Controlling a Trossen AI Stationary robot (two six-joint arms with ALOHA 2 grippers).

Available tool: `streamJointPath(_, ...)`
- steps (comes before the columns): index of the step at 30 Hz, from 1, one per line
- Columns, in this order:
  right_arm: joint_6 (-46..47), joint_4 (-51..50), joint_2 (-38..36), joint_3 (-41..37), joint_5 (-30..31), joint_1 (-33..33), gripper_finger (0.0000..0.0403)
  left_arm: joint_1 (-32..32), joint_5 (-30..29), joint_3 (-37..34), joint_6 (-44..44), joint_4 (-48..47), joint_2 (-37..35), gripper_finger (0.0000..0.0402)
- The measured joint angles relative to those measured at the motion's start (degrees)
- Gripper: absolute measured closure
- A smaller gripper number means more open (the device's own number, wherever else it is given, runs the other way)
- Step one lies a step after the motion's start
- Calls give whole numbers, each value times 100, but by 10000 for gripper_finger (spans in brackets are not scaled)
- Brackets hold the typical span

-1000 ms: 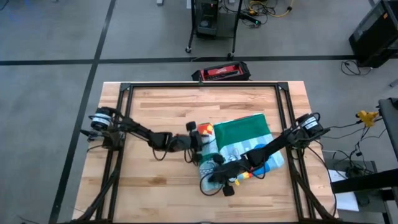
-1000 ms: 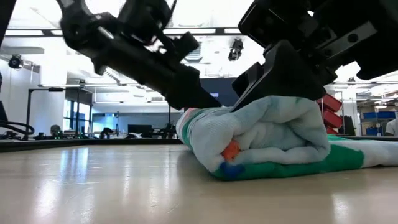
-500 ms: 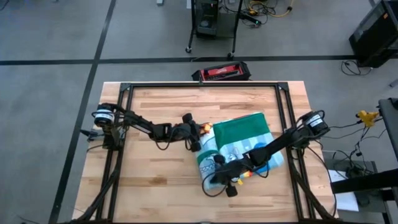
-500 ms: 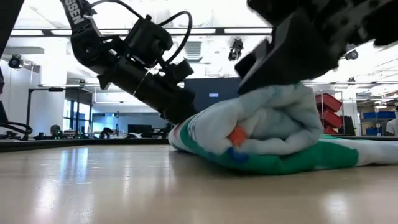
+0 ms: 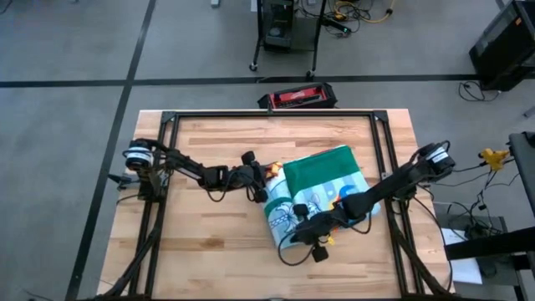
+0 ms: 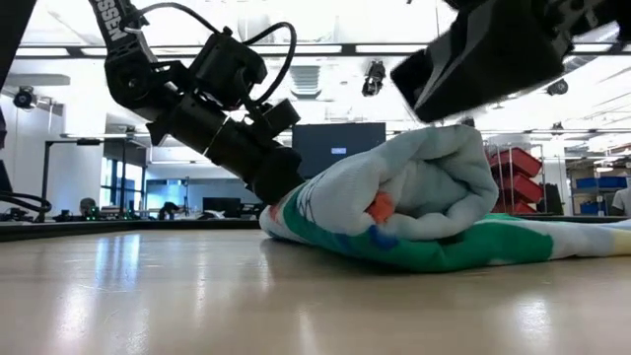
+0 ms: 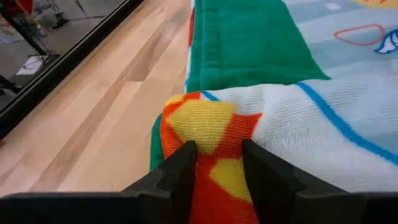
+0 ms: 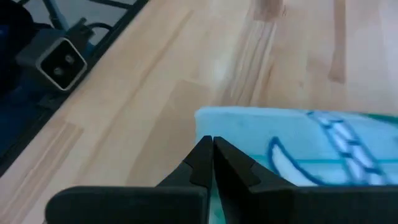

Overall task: Roll towel
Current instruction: Roll the multi-color dinosaur print towel

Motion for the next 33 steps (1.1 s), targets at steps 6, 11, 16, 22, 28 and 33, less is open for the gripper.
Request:
streamJointPath(6,-97,-1470,-727,7,272,-479,403,-32,43,-58,142,-83,-311,283)
streamJointPath(11,-421,-2644,-897,5,327,-1061,403,-68,43,-124,261,-218,-935,282)
streamJointPath(16,-782,-3254,-818,-13,323,-1737,403,-97,44,-207,137,-1246,-1695,282)
streamJointPath(22,-1179,-3842,-816,-22,321,-2204,403,-837,49,-777,-1165,-2539,-2444,281)
streamJointPath(28,-1162,-4026,-786,-24,274,-2326,367,-2330,-606,-1462,-2328,-1562,-2464,275)
streamJointPath(33,-1201,-3920,-708,-1,138,-2341,306,-2997,-1345,-1316,-2693,-1134,-1634,250)
